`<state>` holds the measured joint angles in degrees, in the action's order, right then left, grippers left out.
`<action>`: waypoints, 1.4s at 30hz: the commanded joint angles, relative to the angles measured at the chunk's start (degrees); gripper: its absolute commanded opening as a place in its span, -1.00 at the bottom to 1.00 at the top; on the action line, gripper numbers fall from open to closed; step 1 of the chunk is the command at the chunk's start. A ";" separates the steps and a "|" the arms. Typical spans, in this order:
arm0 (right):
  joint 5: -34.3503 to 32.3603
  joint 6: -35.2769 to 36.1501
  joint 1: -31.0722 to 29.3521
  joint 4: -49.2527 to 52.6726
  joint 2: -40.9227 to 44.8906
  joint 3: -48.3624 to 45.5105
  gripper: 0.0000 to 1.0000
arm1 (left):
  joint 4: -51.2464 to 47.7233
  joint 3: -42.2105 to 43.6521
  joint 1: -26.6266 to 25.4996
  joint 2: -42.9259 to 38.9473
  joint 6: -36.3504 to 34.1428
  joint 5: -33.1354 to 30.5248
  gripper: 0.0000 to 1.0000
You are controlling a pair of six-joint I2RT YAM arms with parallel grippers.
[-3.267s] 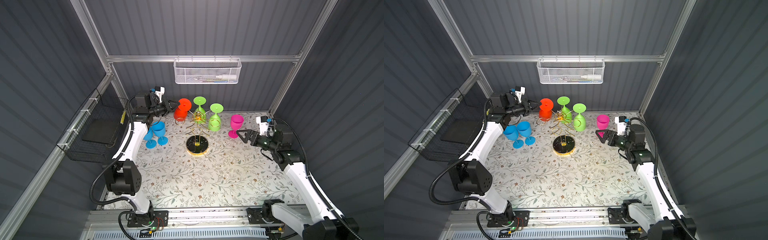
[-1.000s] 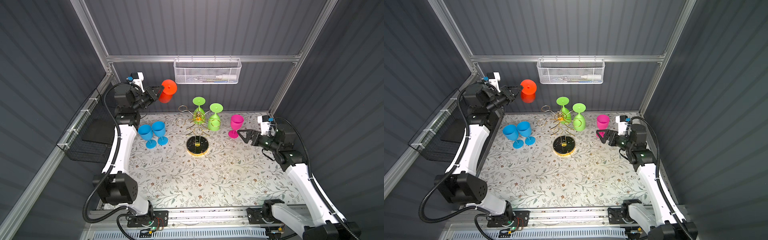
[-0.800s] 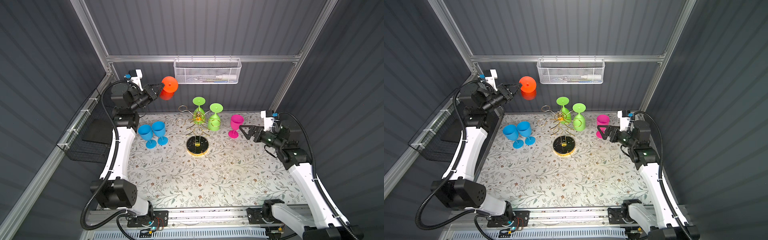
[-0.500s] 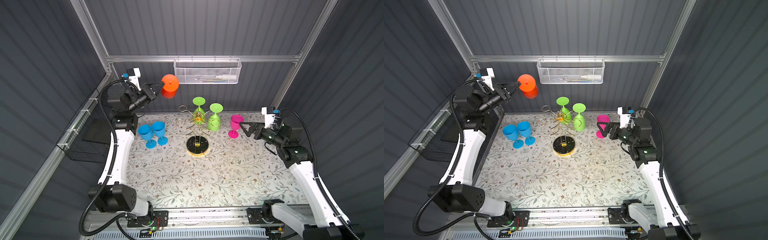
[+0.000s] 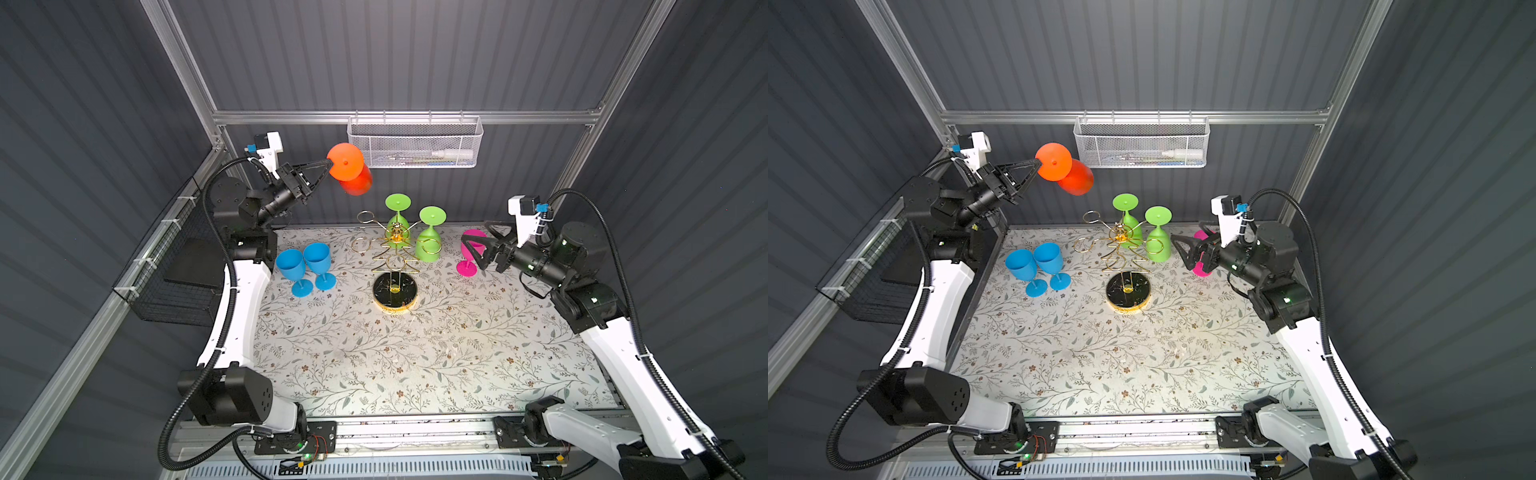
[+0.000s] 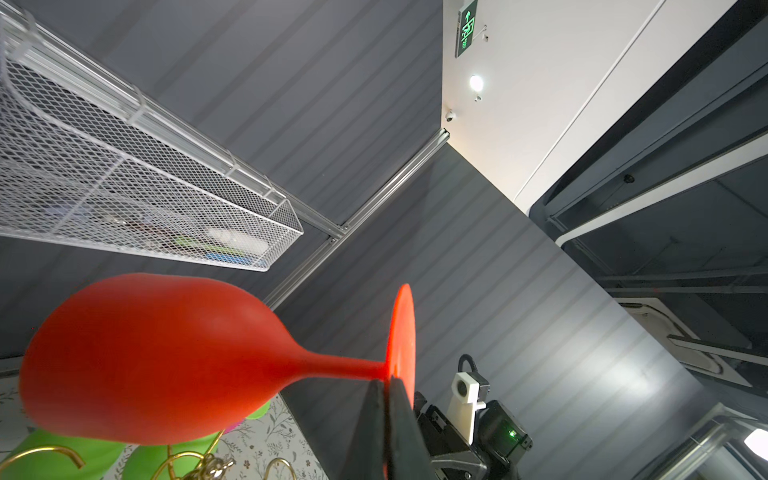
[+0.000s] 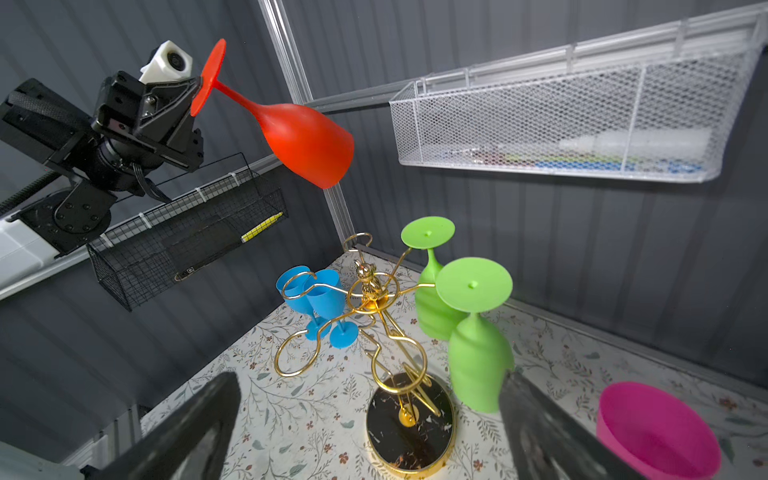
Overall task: Take the wine glass off the wine glass rack
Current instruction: 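Carry the red glass toward the right gripper while the right gripper reaches to it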
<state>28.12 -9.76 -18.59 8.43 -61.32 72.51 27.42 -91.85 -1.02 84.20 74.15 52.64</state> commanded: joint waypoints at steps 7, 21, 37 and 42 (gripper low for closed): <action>-4.37 12.44 -5.25 0.16 -4.39 7.68 0.98 | 9.45 2.38 -8.07 -0.98 7.28 4.02 -1.00; -4.23 25.13 -9.24 -4.54 -8.77 12.35 0.98 | 36.16 3.63 -10.62 4.71 31.71 4.74 -1.00; -1.37 31.86 -13.11 -4.30 -20.50 23.11 0.98 | 32.98 6.09 -13.20 3.17 28.97 5.52 -1.00; -0.31 31.86 -13.52 -3.52 -23.86 26.23 0.98 | 32.79 6.91 -13.49 2.48 28.86 5.37 -1.00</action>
<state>26.20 21.32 -31.73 5.21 -84.25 96.14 58.96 -85.19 -13.98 88.99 103.96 57.30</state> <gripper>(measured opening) 0.989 0.055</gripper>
